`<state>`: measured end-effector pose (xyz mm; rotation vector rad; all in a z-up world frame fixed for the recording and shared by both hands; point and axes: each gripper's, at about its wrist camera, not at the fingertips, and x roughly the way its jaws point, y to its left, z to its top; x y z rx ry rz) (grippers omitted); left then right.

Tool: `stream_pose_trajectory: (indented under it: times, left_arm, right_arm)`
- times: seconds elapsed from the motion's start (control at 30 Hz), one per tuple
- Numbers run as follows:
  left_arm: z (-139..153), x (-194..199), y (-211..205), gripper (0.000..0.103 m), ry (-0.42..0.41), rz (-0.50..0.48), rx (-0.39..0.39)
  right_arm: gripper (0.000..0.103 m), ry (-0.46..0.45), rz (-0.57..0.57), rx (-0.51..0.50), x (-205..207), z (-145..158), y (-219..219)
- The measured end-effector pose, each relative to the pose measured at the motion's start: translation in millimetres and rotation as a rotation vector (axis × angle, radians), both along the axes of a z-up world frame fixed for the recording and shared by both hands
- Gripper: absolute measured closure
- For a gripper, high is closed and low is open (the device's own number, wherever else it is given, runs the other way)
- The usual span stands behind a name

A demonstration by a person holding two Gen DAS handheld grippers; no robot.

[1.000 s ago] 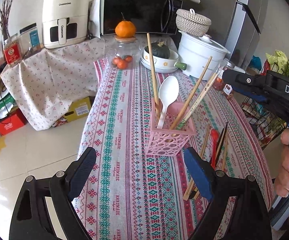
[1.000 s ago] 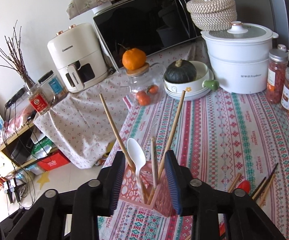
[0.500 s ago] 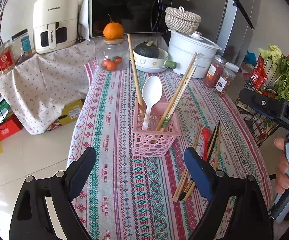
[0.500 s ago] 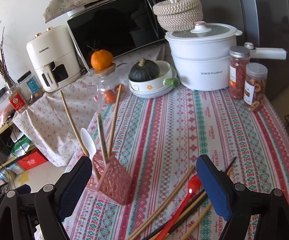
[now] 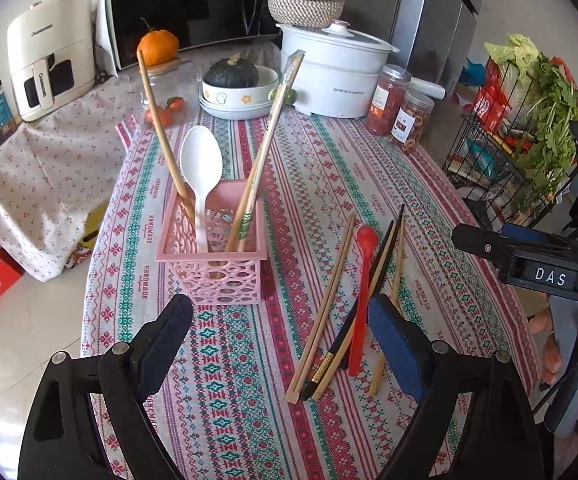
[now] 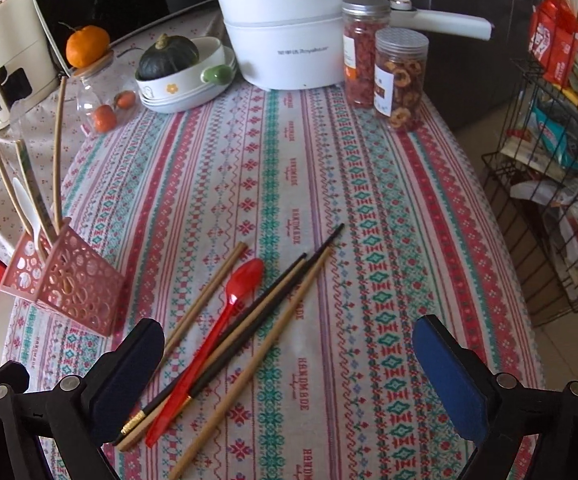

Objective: Organize utensils
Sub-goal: 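Move the left tool to the red spoon and close on it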

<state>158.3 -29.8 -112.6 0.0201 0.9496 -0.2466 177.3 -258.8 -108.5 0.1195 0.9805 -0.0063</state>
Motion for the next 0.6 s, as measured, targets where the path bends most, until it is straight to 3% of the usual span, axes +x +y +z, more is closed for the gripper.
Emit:
stream_pose_trajectory:
  times: [0.23,0.4,0.6]
  left_arm:
    - [-8.8,13.3,-48.7,0.012,0.096,-0.11,0.003]
    - [-15.7,32.0,-80.5,0.015,0.146,-0.146,0.009]
    - [-34.1,60.9,-105.1,0.04,0.195,-0.158,0.033]
  right_arm:
    - [0.001,0.04,-0.05,-0.036,-1.9,-6.9,-29.4]
    - [0.0,0.084,-0.104,0.014,0.6,-13.4,-57.6]
    - [0.001,0.123,-0.114,0.03,4.9,-24.2,-76.4]
